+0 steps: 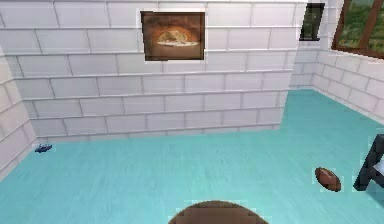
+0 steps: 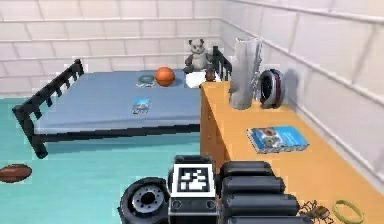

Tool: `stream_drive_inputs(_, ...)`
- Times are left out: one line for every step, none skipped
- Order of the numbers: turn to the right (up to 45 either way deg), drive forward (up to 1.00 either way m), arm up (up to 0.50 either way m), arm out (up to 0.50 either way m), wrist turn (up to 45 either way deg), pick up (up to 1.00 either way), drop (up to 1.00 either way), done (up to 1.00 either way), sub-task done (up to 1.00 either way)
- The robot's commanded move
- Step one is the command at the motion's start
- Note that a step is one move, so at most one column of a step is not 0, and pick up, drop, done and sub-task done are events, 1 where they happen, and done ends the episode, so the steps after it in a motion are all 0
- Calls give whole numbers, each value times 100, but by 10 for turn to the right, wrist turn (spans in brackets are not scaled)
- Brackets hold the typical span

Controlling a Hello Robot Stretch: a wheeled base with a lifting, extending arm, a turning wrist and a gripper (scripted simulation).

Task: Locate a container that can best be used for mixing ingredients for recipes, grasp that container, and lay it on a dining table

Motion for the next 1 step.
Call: stream_drive_inputs(-60, 0, 0, 0, 0, 0, 0, 0, 0)
